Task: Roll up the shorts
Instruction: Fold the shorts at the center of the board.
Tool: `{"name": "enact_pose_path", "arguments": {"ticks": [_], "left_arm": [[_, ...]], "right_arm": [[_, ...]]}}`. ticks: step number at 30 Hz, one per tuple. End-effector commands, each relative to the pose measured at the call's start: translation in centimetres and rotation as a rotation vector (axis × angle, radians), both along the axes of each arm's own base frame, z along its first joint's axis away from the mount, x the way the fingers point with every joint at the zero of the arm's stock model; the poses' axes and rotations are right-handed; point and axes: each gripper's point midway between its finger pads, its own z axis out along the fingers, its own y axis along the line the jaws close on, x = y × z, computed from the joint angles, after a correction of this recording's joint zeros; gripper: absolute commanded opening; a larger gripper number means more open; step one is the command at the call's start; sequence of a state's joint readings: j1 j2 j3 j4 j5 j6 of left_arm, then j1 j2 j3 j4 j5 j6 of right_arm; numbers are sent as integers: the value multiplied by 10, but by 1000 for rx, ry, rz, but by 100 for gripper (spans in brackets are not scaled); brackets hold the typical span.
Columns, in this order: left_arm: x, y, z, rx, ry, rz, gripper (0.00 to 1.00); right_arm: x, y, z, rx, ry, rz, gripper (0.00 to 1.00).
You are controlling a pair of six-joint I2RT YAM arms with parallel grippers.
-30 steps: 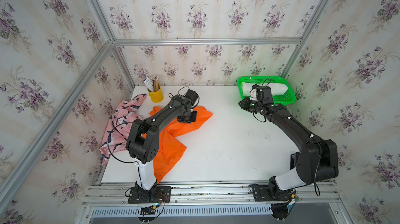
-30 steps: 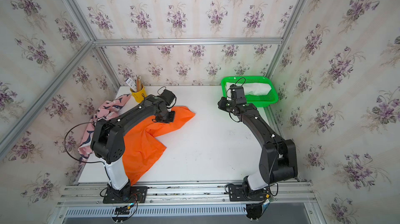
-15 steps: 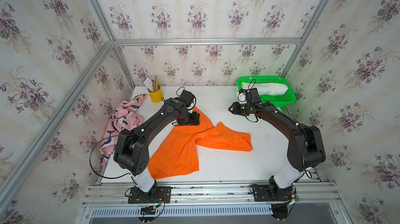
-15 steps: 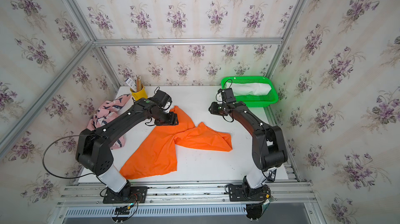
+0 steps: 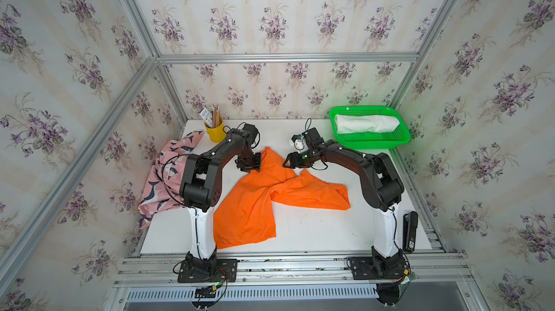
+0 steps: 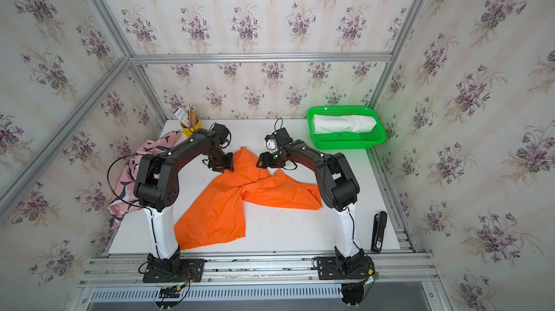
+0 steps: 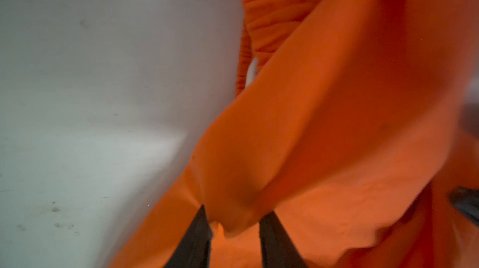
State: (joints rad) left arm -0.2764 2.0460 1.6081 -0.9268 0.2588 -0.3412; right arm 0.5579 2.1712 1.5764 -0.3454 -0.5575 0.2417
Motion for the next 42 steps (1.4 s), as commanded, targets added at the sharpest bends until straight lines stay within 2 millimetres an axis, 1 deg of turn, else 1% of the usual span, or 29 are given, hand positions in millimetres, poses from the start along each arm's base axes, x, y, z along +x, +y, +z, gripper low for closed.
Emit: {"name": "enact_pose_path", "arguments": {"ticks": [1, 3, 4, 6, 7, 9, 11, 14, 16, 17, 18, 19, 20, 22, 23, 24, 25, 26, 27, 29, 30, 31, 33, 35, 38, 39, 40, 41, 42], "left_arm": [[8, -11, 16, -69, -47, -10, 13], [17, -7, 33, -75, -97, 0, 6], [23, -4, 47, -79, -134, 8, 4], [37, 3, 82, -91, -222, 27, 1], [44, 6, 105, -99, -277, 31, 0], [57, 12, 155, -106, -392, 32, 0], [66, 16, 216, -108, -531, 24, 0], [62, 19, 300, -125, -725, 6, 0], [50, 16, 343, -158, -845, -28, 0], [41, 12, 360, -177, -895, -53, 0], [32, 7, 370, -188, -929, -79, 0], [19, -2, 378, -194, -962, -132, 0], [3, -18, 379, -196, -983, -207, 0], [-33, -55, 357, -197, -965, -382, 2], [-58, -78, 335, -209, -930, -494, 7], [-82, -96, 307, -218, -878, -589, 15], [-106, -103, 290, -236, -845, -637, 24], [-123, -108, 269, -250, -806, -651, 39], [-134, -106, 240, -245, -748, -635, 52], [-140, -93, 209, -227, -704, -548, 54], [-140, -84, 194, -198, -692, -502, 60], [-137, -75, 185, -162, -692, -460, 62], [-128, -51, 171, -50, -685, -344, 65], [-118, -28, 159, 39, -655, -235, 68], [-103, 0, 134, 76, -530, -77, 68], [-98, 6, 125, 73, -480, -38, 68], [-96, 10, 117, 67, -440, -16, 67], [-92, 16, 109, 66, -400, 17, 67], [-91, 21, 100, 63, -358, 46, 67]], "right_arm": [[-12, 32, 3, 77, 47, 67, 42], [-4, 39, 13, 88, 25, 49, 11], [5, 40, 21, 82, -6, 27, 0], [28, 38, 49, 56, -104, -28, 0], [41, 37, 70, 44, -170, -55, 0], [66, 33, 117, 35, -300, -104, 0], [88, 28, 179, 35, -451, -162, 0], [104, 13, 257, 46, -639, -255, 0], [103, 2, 286, 58, -703, -299, 0], [101, -3, 292, 62, -714, -314, 0], [98, -5, 289, 63, -709, -320, 0], [94, -8, 280, 58, -691, -328, 0], [90, -12, 263, 45, -665, -338, 0], [79, -30, 217, -18, -600, -388, 0], [72, -47, 188, -80, -556, -444, 2], [63, -70, 157, -153, -503, -507, 17], [53, -89, 134, -201, -452, -543, 35], [40, -109, 113, -240, -391, -577, 46], [35, -145, 98, -274, -340, -646, 49], [17, -181, 91, -290, -313, -723, 53], [10, -193, 95, -281, -321, -750, 55], [7, -199, 100, -273, -333, -759, 56], [5, -195, 114, -243, -357, -721, 56], [7, -173, 123, -180, -343, -627, 55], [4, -122, 129, -121, -320, -436, 54], [1, -101, 128, -111, -318, -357, 54], [0, -85, 129, -107, -321, -300, 55], [-16, -52, 126, -120, -320, -205, 56], [-24, -31, 120, -146, -315, -141, 57]]}}
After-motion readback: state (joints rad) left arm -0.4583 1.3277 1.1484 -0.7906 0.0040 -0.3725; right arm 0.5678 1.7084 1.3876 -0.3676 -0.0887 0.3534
